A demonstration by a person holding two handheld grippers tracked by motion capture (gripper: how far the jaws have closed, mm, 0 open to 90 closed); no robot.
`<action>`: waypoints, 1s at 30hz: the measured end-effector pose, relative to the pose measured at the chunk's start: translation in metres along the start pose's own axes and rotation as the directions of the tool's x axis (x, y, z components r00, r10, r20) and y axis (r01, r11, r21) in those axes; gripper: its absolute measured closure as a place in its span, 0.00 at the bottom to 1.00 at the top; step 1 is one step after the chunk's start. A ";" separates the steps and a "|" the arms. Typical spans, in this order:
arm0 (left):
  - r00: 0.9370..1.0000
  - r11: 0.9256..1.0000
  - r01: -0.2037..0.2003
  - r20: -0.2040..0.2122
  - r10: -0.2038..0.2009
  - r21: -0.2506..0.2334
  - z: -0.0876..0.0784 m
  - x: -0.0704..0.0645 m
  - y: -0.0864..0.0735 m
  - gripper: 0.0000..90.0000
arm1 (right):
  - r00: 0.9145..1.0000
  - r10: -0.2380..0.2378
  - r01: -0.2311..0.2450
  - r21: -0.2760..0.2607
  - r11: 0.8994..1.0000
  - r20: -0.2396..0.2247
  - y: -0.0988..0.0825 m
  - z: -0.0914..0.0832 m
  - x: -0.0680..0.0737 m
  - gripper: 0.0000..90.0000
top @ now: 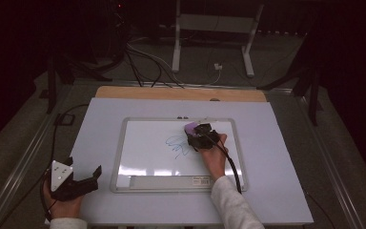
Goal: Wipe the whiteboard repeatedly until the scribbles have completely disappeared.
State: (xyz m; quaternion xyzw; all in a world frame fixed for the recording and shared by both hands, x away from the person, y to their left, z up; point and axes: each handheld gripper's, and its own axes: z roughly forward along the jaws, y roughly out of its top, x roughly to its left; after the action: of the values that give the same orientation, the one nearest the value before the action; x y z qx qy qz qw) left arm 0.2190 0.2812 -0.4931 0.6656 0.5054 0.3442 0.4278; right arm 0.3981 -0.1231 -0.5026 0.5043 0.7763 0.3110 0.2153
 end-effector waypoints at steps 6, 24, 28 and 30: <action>1.000 1.000 -0.003 0.000 0.003 0.003 0.001 0.000 0.000 0.00 | 1.000 0.009 -0.009 0.006 1.000 -0.011 -0.001 -0.001 0.001 0.46; 1.000 1.000 -0.001 -0.004 0.001 0.000 -0.001 0.000 0.000 0.01 | 0.994 -0.067 0.067 0.002 0.998 -0.092 -0.014 -0.016 0.027 0.46; 1.000 1.000 0.005 -0.006 -0.005 -0.007 -0.002 0.001 0.000 0.00 | 0.995 -0.058 0.058 0.003 0.998 -0.079 -0.011 -0.012 0.023 0.46; 1.000 1.000 0.006 -0.005 -0.006 -0.007 -0.002 0.001 0.000 0.01 | 0.997 -0.049 0.049 0.004 0.999 -0.067 -0.008 -0.009 0.020 0.46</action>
State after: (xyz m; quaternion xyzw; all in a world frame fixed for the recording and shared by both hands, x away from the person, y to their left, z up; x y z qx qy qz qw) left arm 0.2179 0.2828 -0.4922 0.6617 0.5075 0.3463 0.4298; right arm 0.3796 -0.1096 -0.5020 0.4749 0.7961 0.3204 0.1953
